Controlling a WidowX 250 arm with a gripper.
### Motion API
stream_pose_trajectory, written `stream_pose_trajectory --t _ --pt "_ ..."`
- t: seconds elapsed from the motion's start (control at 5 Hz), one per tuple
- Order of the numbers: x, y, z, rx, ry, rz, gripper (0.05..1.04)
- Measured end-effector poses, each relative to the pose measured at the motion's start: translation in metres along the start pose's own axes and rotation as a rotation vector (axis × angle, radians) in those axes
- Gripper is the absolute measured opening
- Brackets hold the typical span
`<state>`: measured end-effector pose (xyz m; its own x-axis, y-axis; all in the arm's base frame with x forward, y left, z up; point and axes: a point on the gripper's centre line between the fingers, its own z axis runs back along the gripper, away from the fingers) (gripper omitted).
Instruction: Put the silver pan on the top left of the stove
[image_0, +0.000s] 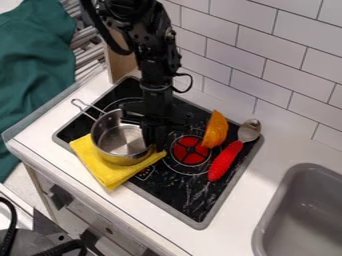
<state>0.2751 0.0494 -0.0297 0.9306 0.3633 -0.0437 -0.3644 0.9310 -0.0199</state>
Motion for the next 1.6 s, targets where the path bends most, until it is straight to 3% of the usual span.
stream_pose_trajectory --t 0.4,0.6,0.8,1.0,1.2,1.6 --pt "0.009 -0.017 0.037 0.06 -0.088 -0.067 0.055" --pt "0.033 -0.029 0.057 0.083 -0.159 -0.118 0.055" --pt "0.056 -0.04 0.052 0.105 -0.136 -0.161 0.055" --pt "0.07 -0.048 0.043 0.085 -0.115 -0.148 0.055" --pt "0.079 -0.047 0.024 0.059 -0.055 -0.113 0.055" --pt "0.086 -0.037 0.009 0.032 -0.012 -0.091 0.055"
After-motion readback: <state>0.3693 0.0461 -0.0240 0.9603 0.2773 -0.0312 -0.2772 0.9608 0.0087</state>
